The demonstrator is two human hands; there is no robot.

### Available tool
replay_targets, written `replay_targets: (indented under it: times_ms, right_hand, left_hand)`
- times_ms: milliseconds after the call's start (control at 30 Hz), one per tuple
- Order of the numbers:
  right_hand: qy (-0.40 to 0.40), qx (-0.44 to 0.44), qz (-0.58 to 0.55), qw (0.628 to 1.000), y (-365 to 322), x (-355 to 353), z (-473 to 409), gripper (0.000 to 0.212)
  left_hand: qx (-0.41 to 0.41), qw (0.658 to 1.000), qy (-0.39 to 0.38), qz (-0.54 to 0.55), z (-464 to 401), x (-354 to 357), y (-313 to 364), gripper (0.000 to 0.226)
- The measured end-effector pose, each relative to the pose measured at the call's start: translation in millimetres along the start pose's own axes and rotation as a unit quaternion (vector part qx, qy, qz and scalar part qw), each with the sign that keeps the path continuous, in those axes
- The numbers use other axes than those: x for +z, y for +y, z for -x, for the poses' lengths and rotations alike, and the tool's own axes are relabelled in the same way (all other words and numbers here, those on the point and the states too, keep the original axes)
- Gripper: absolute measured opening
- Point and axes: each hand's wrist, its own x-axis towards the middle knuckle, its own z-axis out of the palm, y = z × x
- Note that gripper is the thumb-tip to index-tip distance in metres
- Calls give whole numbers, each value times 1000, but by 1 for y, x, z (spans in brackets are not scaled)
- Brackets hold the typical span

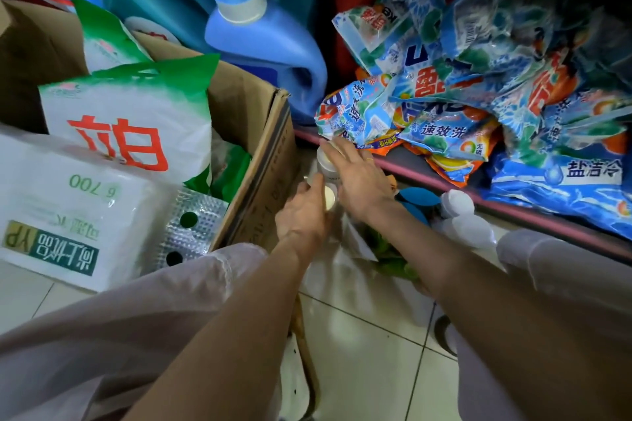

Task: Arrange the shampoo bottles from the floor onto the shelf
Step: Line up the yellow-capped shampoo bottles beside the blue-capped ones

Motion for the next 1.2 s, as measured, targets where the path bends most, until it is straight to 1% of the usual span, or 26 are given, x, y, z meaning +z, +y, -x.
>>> replay_targets:
  times_ms: [67, 133, 167, 233, 300, 333, 467, 567, 633, 733, 833, 933, 1000, 1033, 1067, 1133, 1167, 1200]
  right_hand:
    - [13, 4, 16, 1000, -1, 1, -5, 88]
    - [35, 14, 37, 999, -3, 1, -9, 78]
    - [37, 21, 45, 998, -4, 2, -10, 74]
    - [11, 37, 41, 998, -5, 3, -9, 66]
    - [-6, 49, 12, 999, -3, 6, -4, 62]
    - [1, 52, -6, 999, 0, 9, -1, 60]
    - [76, 68, -99, 990, 17, 7, 16, 51]
    - [120, 91, -150, 977, 27, -9, 31, 49]
    - [152, 98, -165, 970, 28, -27, 44, 50]
    - [199, 92, -175, 960, 21, -67, 74, 52]
    - [246, 68, -174, 951, 10, -119, 118, 51]
    - [312, 47, -172, 933, -2, -175, 173, 47]
    - [357, 20, -190, 914, -12, -215, 212, 47]
    - [376, 3, -210, 903, -16, -235, 230, 46]
    - [394, -13, -233, 889, -19, -256, 246, 42]
    - [428, -27, -264, 864, -23, -299, 272, 36]
    - [442, -29, -263, 857, -24, -319, 282, 37]
    - [456, -29, -253, 853, -25, -337, 289, 41]
  left_hand:
    - [-3, 1000, 1, 2, 1, 2, 0, 56]
    - [-13, 1000, -6, -2, 1, 3, 1, 59]
    - [-19, 1000, -10, -5, 0, 3, 0, 61]
    - [-28, 1000, -9, -7, 1, 3, -3, 63]
    - [-32, 999, 3, -3, 2, 4, -6, 60]
    - [-39, 999, 8, -1, 3, 3, -7, 60]
    - [-116, 991, 32, 59, 5, -5, -12, 51]
    - [-135, 985, 52, 94, 13, -19, -13, 51]
    - [-125, 984, 69, 102, 22, -35, -9, 52]
    - [-85, 984, 101, 122, 39, -72, 2, 53]
    - [-41, 978, 146, 145, 61, -127, 18, 55]
    - [16, 965, 193, 177, 90, -187, 34, 52]
    - [47, 945, 213, 245, 114, -222, 41, 51]
    - [56, 927, 222, 297, 125, -236, 43, 47]
    - [65, 904, 225, 357, 135, -247, 45, 46]
    - [81, 846, 197, 488, 150, -259, 48, 47]
    - [86, 816, 179, 543, 154, -259, 49, 42]
    - [87, 787, 164, 588, 156, -256, 51, 33]
